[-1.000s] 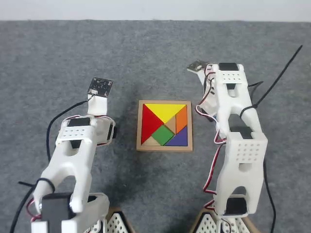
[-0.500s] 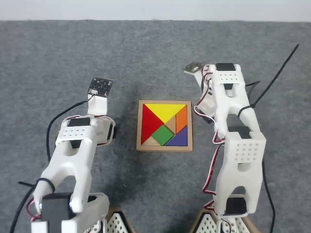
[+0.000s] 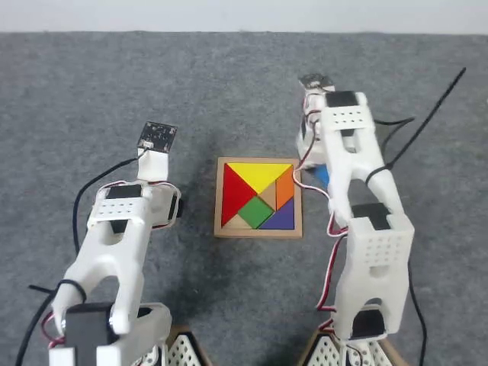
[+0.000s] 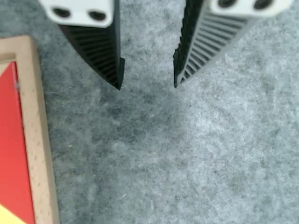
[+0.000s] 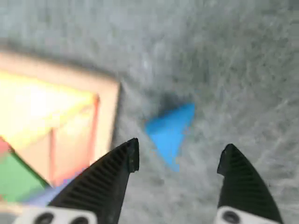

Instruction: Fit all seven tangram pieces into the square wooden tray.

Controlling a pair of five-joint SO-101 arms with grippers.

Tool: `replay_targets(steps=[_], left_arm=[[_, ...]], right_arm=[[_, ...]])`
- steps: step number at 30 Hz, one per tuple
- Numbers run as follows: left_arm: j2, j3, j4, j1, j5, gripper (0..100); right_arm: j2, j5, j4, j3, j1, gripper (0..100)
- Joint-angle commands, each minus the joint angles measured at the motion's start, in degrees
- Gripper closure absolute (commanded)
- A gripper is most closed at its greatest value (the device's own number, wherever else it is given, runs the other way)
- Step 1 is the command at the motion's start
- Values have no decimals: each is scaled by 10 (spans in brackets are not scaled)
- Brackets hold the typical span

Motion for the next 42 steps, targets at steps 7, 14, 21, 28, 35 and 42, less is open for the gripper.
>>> replay_targets(steps=[7, 14, 21, 28, 35, 42], left_arm=[[-2, 0, -16, 4, -3, 836], [-2, 0, -16, 4, -3, 836], [-2, 0, -16, 4, -2, 836], [-2, 0, -16, 4, -2, 836], [-2, 0, -16, 4, -2, 836], [-2, 0, -16, 4, -2, 836]], right_arm=[[48, -61, -52, -4, -3, 713], [83, -72, -52, -7, -3, 778], [83, -76, -32, -6, -1, 831], [85, -73, 6, -3, 0, 872], [86, -47, 45, -2, -4, 842], [80, -13, 56, 43, 0, 777]])
